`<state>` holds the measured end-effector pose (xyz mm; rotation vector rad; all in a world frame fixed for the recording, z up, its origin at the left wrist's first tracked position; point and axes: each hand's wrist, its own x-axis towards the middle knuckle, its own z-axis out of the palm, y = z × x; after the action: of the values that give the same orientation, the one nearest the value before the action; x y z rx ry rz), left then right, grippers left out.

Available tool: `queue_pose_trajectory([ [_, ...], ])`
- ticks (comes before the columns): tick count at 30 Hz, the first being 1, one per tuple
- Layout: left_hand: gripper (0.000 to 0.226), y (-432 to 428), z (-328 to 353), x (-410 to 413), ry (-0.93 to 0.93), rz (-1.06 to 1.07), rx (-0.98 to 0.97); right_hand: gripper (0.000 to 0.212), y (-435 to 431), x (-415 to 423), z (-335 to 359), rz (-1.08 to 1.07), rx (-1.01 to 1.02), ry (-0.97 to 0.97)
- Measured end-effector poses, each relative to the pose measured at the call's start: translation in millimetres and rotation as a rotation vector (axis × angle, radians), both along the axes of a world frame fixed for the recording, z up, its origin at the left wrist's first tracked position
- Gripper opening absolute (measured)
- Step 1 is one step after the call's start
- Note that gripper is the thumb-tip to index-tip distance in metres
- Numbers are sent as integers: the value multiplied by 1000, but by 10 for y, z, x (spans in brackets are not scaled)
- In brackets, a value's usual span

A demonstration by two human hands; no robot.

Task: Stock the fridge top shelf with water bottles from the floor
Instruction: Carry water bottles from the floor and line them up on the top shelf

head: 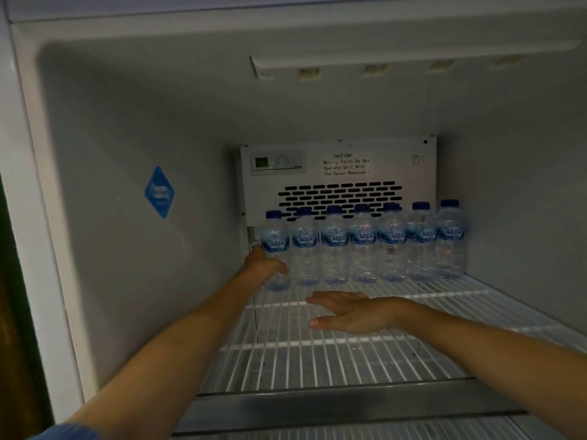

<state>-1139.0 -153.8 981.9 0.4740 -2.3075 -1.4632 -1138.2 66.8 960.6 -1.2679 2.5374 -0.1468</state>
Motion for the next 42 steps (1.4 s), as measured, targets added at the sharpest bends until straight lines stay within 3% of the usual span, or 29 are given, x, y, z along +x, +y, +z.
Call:
queue_pose_trajectory([
  [4, 101, -32, -43, -7, 20, -49, 56, 72, -5, 9, -5, -1, -11, 7],
  [7, 106, 9, -126, -13, -21, -39, 93, 72, -9, 22, -8, -5, -23, 3],
  [10, 118, 39, -207, -70, -43, 94, -69, 71, -12, 44, 2, -10, -26, 10],
  [12, 111, 56, -215, -60, -28, 135, -150, 70, -10, 61, 13, -15, -25, 11],
  [15, 86, 44, -263, -73, 51, 112, -147, 70, -15, 67, 10, -18, -26, 8],
  [18, 76, 47, -286, -59, 88, 86, -152, 70, -21, 61, 6, -23, -28, 3],
  [31, 79, 88, -285, -22, 83, 36, -241, 70, -28, 66, 19, -35, -34, -17],
  [39, 96, 99, -216, 34, -56, 26, -293, 71, -27, 23, 13, -34, -22, -70],
  [42, 93, 113, -129, 119, -177, 25, -408, 71, -22, 32, 49, -36, -4, -84],
])
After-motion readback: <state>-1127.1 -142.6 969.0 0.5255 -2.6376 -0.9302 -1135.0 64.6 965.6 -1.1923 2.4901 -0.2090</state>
